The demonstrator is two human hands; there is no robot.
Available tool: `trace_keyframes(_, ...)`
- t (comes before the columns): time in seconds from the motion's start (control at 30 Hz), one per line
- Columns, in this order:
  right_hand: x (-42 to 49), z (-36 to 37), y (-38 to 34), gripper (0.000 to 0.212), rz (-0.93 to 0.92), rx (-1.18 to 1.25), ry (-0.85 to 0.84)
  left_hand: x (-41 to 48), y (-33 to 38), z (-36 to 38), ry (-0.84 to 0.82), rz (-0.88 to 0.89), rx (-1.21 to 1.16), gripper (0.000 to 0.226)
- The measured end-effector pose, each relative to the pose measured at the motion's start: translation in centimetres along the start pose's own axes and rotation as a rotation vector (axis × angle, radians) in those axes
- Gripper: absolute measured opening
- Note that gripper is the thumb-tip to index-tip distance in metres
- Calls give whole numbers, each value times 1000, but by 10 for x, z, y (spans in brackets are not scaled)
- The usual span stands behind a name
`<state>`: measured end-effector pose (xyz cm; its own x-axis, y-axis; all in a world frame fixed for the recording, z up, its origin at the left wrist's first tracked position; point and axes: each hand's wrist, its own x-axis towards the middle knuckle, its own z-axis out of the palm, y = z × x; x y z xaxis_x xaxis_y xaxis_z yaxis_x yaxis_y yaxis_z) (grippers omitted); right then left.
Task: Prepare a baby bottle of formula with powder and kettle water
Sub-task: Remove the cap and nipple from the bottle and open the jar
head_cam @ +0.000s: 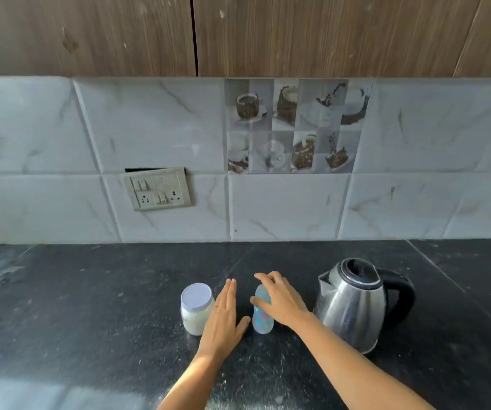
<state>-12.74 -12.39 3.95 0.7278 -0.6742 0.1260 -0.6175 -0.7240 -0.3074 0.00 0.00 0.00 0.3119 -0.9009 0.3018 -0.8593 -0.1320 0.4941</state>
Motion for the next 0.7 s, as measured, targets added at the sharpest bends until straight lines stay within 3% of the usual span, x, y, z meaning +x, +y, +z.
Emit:
trace_keyframes(0.13,-7,5,-1,50,51,41,-144,-8,0,12,-64,-119,-28,81)
trace_keyframes(0.27,-11,7,-1,41,28,75,-145,-14,4,20,-123,-233,-155,85)
trace_keyframes(0.43,-23,10,-3,45,-29,99,-191,-19,9,31,-182,-324,-366,84)
trace_keyframes(0.7,-45,12,-10,44,-75,94,-226,-33,15,42,-140,-342,-592,55)
